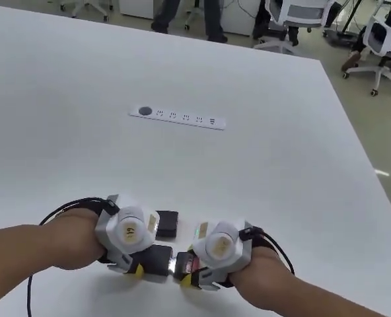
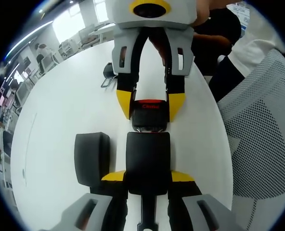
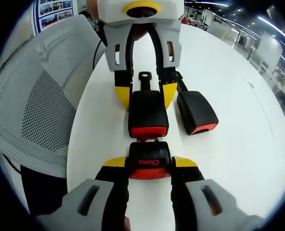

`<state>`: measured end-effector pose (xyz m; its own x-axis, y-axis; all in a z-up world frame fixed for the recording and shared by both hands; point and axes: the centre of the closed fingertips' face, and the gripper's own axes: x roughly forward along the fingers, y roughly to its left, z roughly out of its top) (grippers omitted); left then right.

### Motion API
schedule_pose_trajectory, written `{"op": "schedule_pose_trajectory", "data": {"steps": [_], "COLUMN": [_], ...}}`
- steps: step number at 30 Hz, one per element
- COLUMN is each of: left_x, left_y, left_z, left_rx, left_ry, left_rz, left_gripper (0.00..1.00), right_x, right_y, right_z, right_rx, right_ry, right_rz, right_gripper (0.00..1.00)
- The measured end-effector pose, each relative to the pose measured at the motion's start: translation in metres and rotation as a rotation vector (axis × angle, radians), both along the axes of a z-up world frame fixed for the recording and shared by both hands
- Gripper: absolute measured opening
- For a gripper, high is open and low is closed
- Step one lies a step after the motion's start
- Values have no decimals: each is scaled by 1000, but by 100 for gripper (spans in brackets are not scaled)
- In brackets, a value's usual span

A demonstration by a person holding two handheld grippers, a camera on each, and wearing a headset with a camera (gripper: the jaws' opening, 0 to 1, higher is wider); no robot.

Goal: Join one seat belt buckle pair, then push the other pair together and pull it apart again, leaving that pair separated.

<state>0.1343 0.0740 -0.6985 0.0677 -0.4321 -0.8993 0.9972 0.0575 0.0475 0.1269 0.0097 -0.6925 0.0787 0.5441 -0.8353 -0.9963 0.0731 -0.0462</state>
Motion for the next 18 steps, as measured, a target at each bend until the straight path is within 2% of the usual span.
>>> {"op": "schedule_pose_trajectory", "data": {"steps": [8, 11, 13, 18], "left_x": [0, 0, -1, 0], "left_y": [-1, -2, -4, -2], "left_z": [-2, -3, -3, -2], "left_rx": [7, 25, 45, 70], "left_ry": [18, 47, 52, 41], "left_rz": [27, 49, 50, 34], "left_gripper": [31, 32, 32, 33], "right_x": [-1, 0, 0, -1], "right_y": [-1, -1, -1, -1], "right_z": [-1, -2, -3, -4], "right_rx": [0, -4, -9, -18], "right_ry": [3, 2, -1, -5], "right_rz": [-13, -28, -38, -52], "right_gripper": [32, 32, 33, 33]}}
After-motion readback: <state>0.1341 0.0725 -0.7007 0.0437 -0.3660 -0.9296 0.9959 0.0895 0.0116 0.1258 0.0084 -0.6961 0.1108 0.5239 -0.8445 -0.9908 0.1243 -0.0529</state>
